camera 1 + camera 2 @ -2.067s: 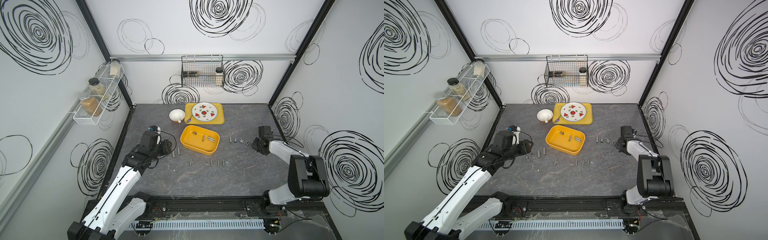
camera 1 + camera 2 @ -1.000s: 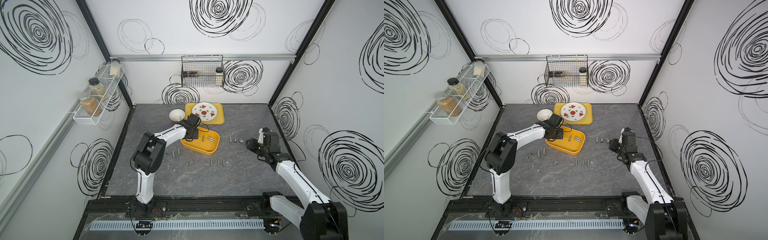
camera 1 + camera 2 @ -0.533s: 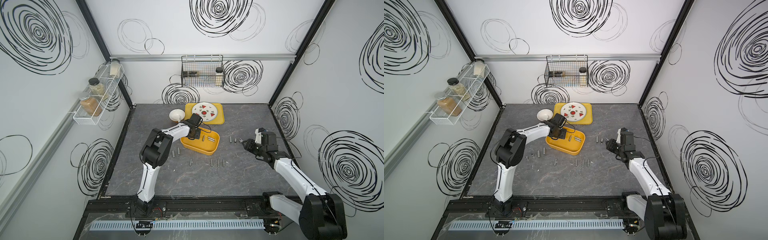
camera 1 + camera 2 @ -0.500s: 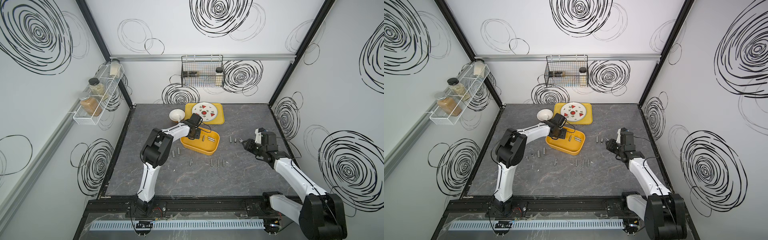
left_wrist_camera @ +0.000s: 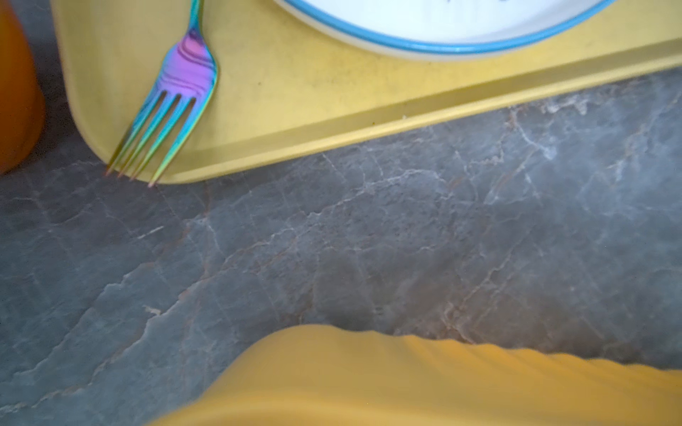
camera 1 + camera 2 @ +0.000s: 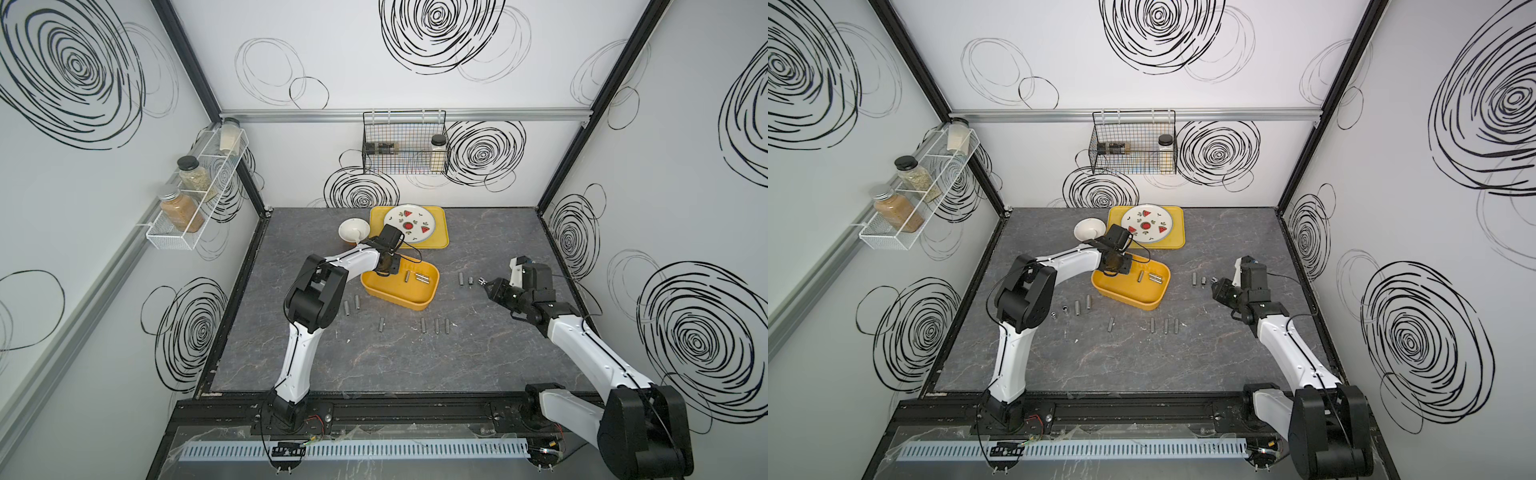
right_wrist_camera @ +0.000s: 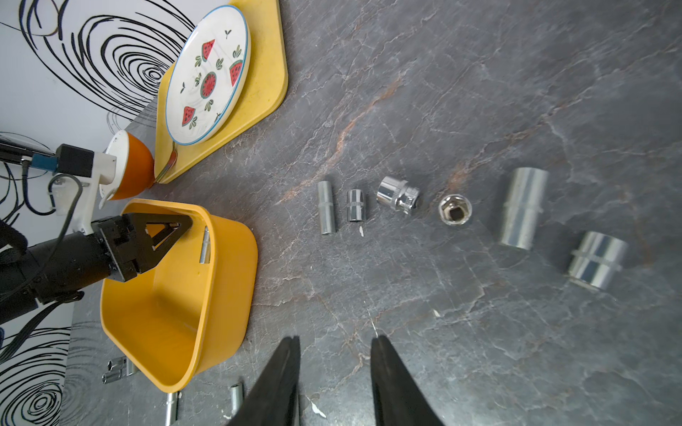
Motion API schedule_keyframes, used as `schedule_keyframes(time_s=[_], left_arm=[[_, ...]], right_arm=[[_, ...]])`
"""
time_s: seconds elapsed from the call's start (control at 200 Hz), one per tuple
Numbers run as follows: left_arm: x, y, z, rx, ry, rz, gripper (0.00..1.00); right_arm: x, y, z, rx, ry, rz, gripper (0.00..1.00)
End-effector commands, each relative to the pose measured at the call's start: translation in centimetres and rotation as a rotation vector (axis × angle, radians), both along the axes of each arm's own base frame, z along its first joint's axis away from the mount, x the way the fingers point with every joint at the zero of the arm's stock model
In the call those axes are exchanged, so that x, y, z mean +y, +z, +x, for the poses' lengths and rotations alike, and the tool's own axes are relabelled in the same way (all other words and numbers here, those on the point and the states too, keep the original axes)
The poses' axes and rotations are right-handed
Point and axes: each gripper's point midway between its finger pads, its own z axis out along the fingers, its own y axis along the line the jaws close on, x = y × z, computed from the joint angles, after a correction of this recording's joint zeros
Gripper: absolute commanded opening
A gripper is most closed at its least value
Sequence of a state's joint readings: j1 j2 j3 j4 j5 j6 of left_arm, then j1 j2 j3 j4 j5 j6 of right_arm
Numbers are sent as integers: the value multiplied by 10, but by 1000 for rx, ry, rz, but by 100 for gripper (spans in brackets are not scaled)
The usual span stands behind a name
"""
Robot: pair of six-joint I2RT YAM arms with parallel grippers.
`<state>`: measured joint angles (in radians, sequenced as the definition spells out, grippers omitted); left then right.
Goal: Take out the socket from the storage box
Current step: Pick up the socket head from the storage box.
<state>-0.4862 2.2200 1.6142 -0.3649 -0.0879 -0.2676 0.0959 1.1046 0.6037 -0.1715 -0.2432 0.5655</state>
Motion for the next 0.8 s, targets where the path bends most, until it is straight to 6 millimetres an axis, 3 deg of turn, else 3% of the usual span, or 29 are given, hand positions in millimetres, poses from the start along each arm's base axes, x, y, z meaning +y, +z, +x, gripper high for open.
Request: schedule_keyframes(time_s=[0.0, 0.125, 0.26, 0.541, 0.686, 0.791], left_arm=[[-8, -12, 0, 13, -17, 4, 44], [-8, -14, -2, 20, -12, 12, 33], [-7, 0, -4, -9, 23, 26, 26], [-16, 69, -14, -124, 130, 8, 24], [10, 105, -32, -167, 227, -28, 24], [45, 121, -49, -182, 325, -58, 24]], right_arm=[[1, 0, 2, -1, 3, -8, 37], [1, -2, 2, 4, 3, -6, 37], [2, -3, 2, 7, 5, -2, 37], [1, -1, 2, 1, 5, -6, 37], [3, -2, 1, 2, 11, 2, 36], [4, -3, 1, 6, 15, 10, 36]])
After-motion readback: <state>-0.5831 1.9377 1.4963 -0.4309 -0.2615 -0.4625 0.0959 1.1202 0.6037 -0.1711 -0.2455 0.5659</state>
